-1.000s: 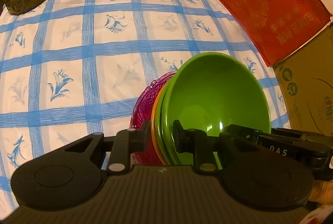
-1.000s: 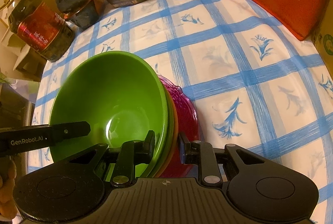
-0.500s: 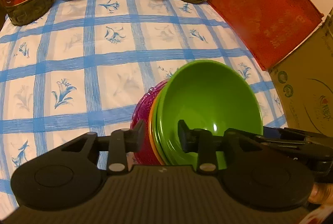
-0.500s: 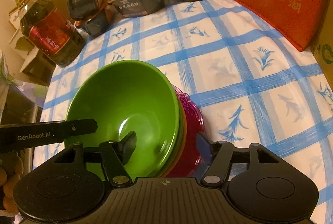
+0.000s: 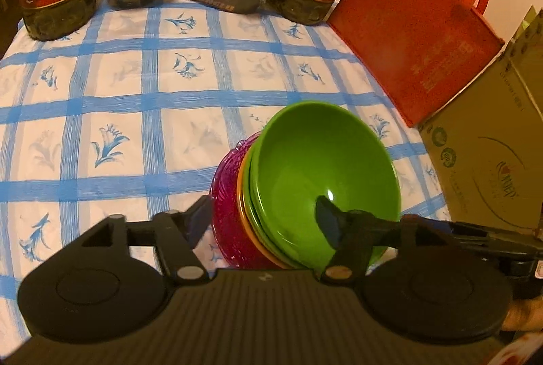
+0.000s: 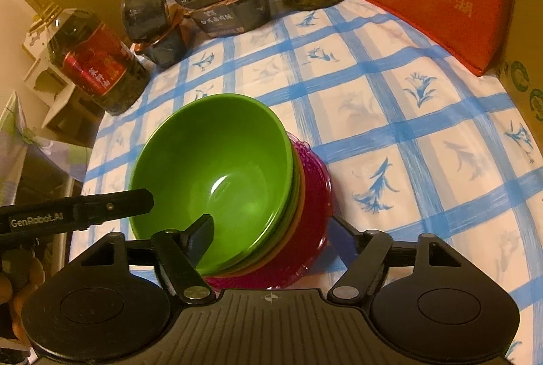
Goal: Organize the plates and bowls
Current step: 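Withdraw both open tools away from the stacked bowls and plates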
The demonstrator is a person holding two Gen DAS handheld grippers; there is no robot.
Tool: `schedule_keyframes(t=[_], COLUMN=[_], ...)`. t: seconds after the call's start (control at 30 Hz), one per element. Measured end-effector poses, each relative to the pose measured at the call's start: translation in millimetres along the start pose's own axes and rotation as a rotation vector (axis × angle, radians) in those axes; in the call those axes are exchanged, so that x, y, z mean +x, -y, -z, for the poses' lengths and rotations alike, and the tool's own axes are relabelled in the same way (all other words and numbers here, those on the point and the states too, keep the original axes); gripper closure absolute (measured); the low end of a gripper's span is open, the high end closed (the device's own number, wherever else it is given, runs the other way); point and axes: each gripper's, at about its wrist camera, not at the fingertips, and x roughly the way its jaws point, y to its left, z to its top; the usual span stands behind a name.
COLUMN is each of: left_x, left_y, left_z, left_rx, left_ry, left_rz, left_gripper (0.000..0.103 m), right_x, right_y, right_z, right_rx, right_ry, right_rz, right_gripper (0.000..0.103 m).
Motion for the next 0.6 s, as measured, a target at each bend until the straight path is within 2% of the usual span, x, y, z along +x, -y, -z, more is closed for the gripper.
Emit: schedule_keyframes(t=[0.17,0.33,0.6], left_x=[-12,-22,-37], left_y=[-4,-8,-10], left_z=[6,12,30], left_rx=[-0.016,-0.027,0.030], left_ry=[0.025,0.046,0.143], left_rz=[0.022,0.031,-0.022], left_gripper=[0.026,0.015,0.015], right_x=[-10,-22,-37], right_y=[1,-3,-14], right_z=[7,16,38], right_rx=[0.029,-0.005,-0.175], right_ry=[0.001,0.040,0.126], right_rz=[-0.029,-0.012,0.026], right_gripper=[0.018,0.015,0.014])
